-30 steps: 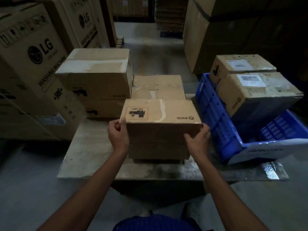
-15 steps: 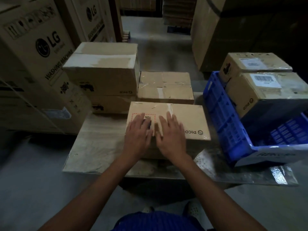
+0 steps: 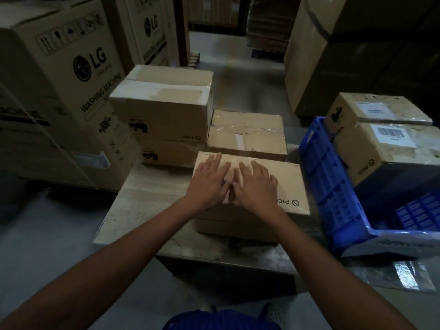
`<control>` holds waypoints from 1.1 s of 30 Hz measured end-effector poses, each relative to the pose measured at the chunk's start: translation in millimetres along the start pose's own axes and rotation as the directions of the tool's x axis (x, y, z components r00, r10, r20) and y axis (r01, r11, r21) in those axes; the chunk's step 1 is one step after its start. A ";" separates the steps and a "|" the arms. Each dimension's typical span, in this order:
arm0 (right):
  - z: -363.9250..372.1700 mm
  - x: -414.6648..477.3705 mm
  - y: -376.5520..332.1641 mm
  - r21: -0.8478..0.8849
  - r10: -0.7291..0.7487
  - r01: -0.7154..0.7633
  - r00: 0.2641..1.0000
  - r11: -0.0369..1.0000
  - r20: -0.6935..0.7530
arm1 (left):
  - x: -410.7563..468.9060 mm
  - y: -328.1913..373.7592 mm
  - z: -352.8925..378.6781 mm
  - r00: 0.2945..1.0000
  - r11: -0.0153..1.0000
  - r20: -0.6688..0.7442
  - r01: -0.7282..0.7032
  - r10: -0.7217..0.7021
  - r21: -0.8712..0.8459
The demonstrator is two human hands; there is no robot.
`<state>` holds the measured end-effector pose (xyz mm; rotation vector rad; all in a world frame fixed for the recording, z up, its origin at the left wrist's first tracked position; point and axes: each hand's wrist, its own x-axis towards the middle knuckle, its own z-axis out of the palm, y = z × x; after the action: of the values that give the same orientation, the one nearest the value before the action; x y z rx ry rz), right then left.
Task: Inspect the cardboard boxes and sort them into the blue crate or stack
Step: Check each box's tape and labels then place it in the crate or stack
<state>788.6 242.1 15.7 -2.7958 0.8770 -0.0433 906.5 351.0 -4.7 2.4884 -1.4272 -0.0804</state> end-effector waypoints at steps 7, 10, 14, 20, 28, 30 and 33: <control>16.0 10.1 19.4 -0.053 -0.122 0.126 0.990 0.991 0.063 | 14.1 3.7 -0.5 0.990 0.997 0.127 0.052 -0.060 0.063; 7.2 18.2 27.5 -0.052 -0.198 0.205 0.974 0.977 0.114 | 25.2 23.1 -7.8 0.986 0.985 0.111 0.109 -0.124 0.135; -4.1 12.1 56.5 0.066 -0.101 0.098 0.994 0.993 0.041 | 30.9 59.1 2.5 0.998 1.000 0.057 -0.027 0.028 -0.014; 3.8 -4.8 99.4 -0.057 0.041 -0.038 0.997 0.998 0.062 | 33.7 80.1 32.2 0.966 0.986 0.226 -0.147 0.126 0.077; -15.8 -5.2 110.6 0.036 -0.038 0.032 0.983 0.999 0.182 | 36.4 66.4 20.9 0.923 0.966 0.317 -0.251 0.219 0.064; -15.0 -14.6 109.0 0.066 -0.036 0.025 0.985 0.998 0.172 | 29.3 59.0 22.9 0.921 0.958 0.300 -0.280 0.249 0.064; -6.1 -29.8 108.7 -0.056 -0.057 0.069 0.982 0.996 0.183 | 24.0 56.6 25.0 0.915 0.943 0.313 -0.307 0.255 0.127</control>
<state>702.5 170.8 0.0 -2.8281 0.7586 0.2283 866.8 298.4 -12.0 2.4492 -1.9828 -0.2892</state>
